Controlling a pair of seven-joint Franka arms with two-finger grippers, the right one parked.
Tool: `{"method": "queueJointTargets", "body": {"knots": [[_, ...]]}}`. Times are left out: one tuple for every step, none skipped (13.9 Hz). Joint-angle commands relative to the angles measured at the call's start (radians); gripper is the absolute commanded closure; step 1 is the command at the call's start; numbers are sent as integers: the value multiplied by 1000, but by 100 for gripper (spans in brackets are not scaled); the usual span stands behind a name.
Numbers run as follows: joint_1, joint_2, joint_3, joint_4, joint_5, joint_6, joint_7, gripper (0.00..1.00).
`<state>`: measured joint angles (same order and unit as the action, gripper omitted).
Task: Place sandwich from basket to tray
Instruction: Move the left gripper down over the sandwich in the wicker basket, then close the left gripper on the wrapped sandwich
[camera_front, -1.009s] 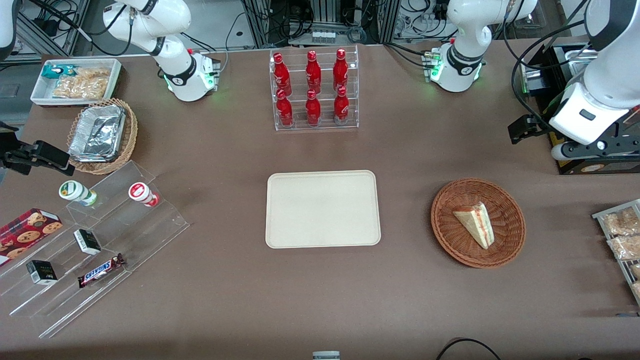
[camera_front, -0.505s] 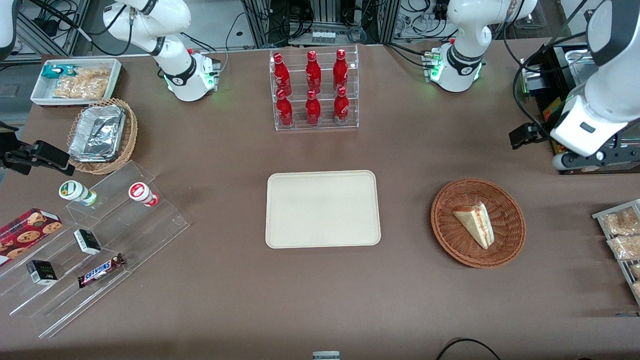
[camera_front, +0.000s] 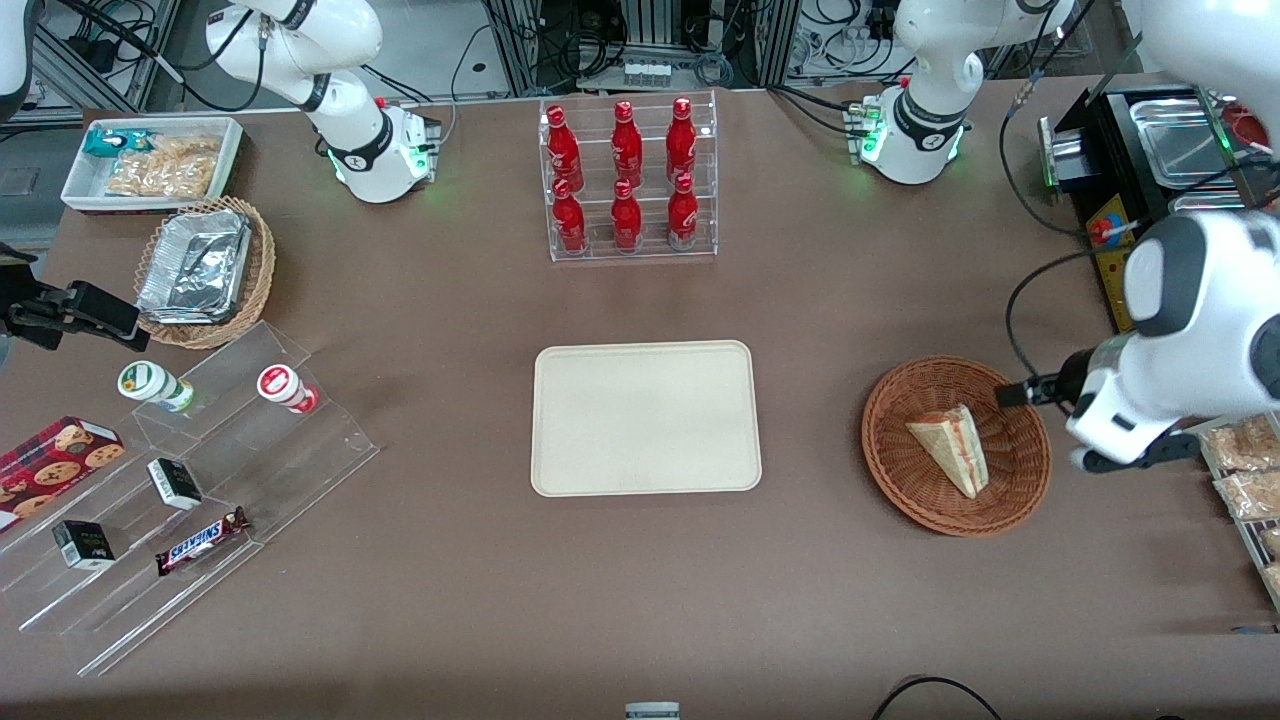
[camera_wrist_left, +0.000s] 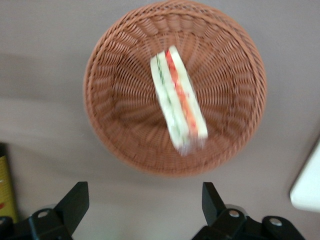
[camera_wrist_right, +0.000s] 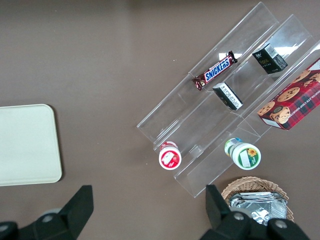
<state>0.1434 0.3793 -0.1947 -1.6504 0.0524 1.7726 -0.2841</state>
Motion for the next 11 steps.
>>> {"method": "queueJointTargets", "body": {"knots": [[1, 64, -8, 4, -9, 85, -192, 0], [-5, 96, -8, 3, 0, 122, -266, 0], [-8, 128, -8, 0, 1, 155, -300, 0], [-8, 145, -8, -6, 1, 174, -306, 0], [-5, 154, -8, -14, 1, 188, -307, 0], [-4, 159, -8, -26, 1, 205, -307, 0], [-4, 162, -8, -43, 1, 221, -307, 0], [-4, 165, -8, -49, 0, 229, -311, 0], [-4, 165, -8, -55, -3, 231, -317, 0], [-5, 167, -8, -55, -3, 232, -326, 0], [-7, 167, -9, -54, -5, 232, -336, 0]]}}
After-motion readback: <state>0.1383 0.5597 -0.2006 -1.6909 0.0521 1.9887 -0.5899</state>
